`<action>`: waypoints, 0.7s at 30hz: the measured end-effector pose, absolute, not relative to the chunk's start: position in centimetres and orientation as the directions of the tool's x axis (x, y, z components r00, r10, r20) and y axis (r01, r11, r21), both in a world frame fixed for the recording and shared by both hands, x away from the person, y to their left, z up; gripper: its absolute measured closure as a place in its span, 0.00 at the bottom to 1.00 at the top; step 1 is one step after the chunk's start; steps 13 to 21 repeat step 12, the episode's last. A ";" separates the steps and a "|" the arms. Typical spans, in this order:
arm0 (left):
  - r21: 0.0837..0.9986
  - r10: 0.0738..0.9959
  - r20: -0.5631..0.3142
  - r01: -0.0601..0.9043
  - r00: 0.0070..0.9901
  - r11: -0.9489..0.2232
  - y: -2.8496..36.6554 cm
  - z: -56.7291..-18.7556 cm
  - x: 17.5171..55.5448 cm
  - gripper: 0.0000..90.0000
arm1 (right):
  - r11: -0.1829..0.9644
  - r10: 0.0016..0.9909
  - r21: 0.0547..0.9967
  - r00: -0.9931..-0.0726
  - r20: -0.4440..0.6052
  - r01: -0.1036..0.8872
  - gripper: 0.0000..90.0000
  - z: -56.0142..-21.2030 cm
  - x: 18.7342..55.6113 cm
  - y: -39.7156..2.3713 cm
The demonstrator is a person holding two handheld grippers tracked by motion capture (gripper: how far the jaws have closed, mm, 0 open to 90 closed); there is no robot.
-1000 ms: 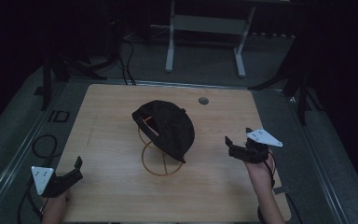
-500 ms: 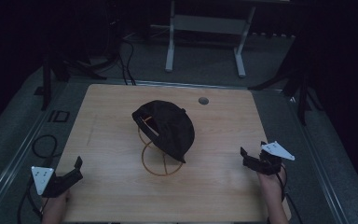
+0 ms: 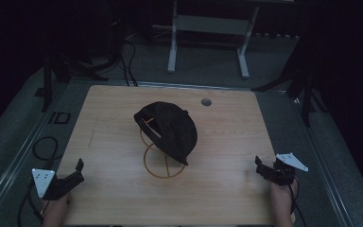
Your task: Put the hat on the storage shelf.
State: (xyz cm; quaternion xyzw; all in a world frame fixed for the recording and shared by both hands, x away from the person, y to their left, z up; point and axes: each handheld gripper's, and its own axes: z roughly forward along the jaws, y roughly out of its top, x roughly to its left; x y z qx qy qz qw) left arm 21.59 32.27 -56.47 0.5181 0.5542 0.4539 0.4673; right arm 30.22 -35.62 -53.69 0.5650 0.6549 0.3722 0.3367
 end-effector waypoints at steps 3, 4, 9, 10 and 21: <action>0.987 0.998 -0.050 0.152 -0.025 0.054 32.3 -56.5 21.6 0.02 | 0.092 0.991 0.870 -0.128 -0.034 0.485 0.15 -53.8 30.1 -35.6; 0.987 0.998 -0.052 0.152 -0.025 0.055 32.3 -56.5 21.6 0.02 | 0.094 0.991 0.869 -0.128 -0.036 0.486 0.15 -53.8 30.2 -35.6; 0.987 0.998 -0.053 0.151 -0.024 0.056 32.3 -56.5 21.6 0.02 | 0.099 0.991 0.869 -0.132 -0.039 0.484 0.15 -53.8 30.2 -35.5; 0.987 0.998 -0.054 0.150 -0.025 0.057 32.3 -56.5 21.6 0.02 | 0.104 0.990 0.870 -0.138 -0.042 0.482 0.15 -53.8 30.2 -35.4; 0.987 0.998 -0.054 0.150 -0.025 0.058 32.3 -56.5 21.6 0.02 | 0.102 0.989 0.870 -0.141 -0.038 0.482 0.15 -53.8 30.2 -35.4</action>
